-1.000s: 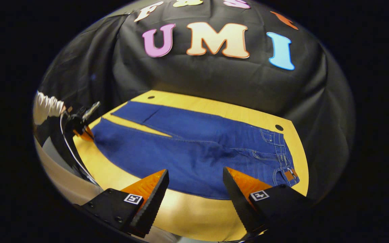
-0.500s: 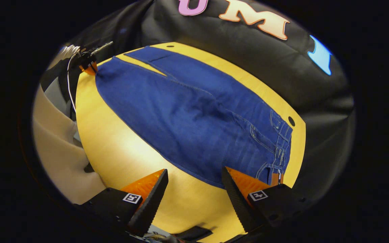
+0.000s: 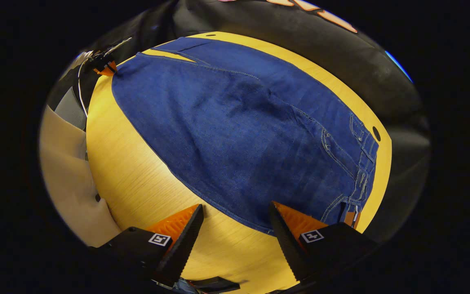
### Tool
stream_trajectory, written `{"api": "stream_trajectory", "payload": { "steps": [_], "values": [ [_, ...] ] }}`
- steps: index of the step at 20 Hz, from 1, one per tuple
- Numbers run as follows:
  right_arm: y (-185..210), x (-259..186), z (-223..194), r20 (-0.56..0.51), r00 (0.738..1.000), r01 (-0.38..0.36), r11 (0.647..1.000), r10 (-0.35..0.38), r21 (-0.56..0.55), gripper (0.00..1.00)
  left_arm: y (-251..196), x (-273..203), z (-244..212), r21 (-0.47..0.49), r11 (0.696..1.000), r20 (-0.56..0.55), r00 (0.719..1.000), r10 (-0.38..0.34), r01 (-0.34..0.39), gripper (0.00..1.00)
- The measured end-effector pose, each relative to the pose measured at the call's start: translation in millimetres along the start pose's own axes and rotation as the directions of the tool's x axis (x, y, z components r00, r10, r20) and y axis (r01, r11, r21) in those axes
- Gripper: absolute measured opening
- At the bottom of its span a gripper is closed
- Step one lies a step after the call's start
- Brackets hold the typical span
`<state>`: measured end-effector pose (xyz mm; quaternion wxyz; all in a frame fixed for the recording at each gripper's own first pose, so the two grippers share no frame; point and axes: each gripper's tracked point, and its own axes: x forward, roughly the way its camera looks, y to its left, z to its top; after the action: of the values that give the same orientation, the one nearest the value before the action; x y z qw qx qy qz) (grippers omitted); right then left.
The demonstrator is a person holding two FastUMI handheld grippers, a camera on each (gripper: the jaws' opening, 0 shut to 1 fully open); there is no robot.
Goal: Grasp the waist and the cuffs of the jeans and fold them to make the two legs overlap; first hold the waist and fold one-third of the jeans toward the cuffs, then hold the cuffs and fold the remaining one-third in the same direction to finish folding.
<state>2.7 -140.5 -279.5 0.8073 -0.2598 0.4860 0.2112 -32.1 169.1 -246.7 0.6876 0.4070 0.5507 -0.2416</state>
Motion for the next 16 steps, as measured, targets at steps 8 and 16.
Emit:
{"api": "stream_trajectory", "payload": {
  "steps": [8, 16],
  "values": [
    [1.6, 5.0, 0.4, -0.009, 0.999, -0.045, 0.999, 0.045, 0.031, 0.94, -0.2, 0.8, 1.2, -0.002, 1.0, -0.004, 1.0, -0.027, 0.027, 0.0],
    [-22.3, 10.6, 14.9, 0.028, 0.999, -0.047, 0.998, 0.046, 0.03, 0.41, 1.4, 0.5, 2.8, -0.036, 0.999, -0.004, 0.999, -0.039, 0.039, 0.0]
  ]
}}
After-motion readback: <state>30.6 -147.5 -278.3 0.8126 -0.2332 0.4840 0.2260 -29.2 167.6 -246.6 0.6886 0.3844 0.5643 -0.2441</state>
